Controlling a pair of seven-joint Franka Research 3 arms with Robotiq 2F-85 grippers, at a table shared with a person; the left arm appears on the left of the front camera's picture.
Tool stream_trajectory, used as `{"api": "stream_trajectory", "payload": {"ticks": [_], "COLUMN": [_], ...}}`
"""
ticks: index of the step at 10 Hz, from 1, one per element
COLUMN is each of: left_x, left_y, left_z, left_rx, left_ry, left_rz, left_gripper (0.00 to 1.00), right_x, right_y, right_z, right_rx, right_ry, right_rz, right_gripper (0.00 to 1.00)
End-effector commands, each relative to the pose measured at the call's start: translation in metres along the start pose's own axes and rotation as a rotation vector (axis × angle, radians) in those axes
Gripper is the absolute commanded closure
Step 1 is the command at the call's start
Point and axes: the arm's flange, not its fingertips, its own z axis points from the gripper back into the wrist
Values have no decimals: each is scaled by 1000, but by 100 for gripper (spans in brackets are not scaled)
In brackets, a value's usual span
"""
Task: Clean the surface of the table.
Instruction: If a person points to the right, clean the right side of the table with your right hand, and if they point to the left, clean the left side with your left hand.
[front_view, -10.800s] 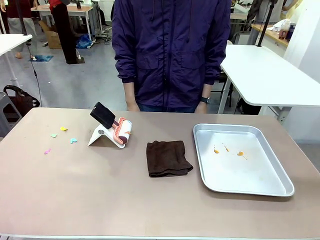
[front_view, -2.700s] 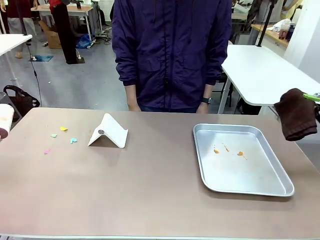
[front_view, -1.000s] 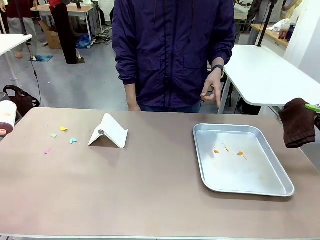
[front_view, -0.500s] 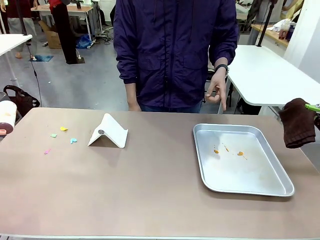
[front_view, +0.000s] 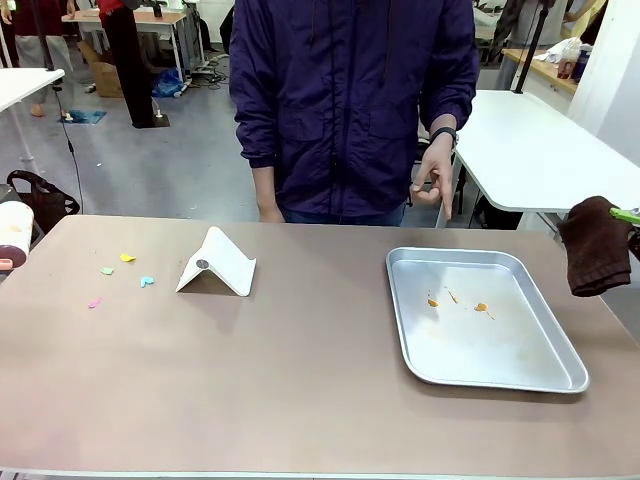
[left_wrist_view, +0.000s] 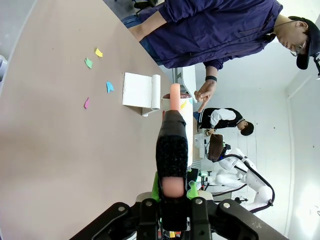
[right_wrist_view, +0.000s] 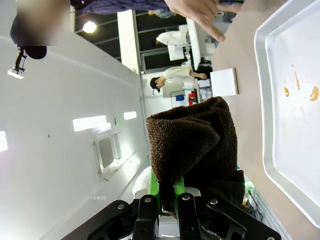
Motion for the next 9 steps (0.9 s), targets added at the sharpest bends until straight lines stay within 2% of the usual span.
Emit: {"api": "stream_trajectory", "payload": {"ticks": [1,2,4,9], "left_x": [0,0,0,0], "left_y": [-1,-1,-1,-1], "left_z": [3,3,3,3], "left_rx": [-9,-9,-9,-9], "left_ry": [10,10,10,10], "left_rz": [-10,-10,-10,-10], "left_gripper": [100,100,100,100], "right_x": [0,-2,9,39], "right_y": [0,5,15,20], "right_z": [0,-11,-49,-138], "right_rx": [0,-53,-255,-835], "right_ry": [0,-39,-158,-273], "right_rz": [0,33,37,81], "right_gripper": [87,87,87,87]}}
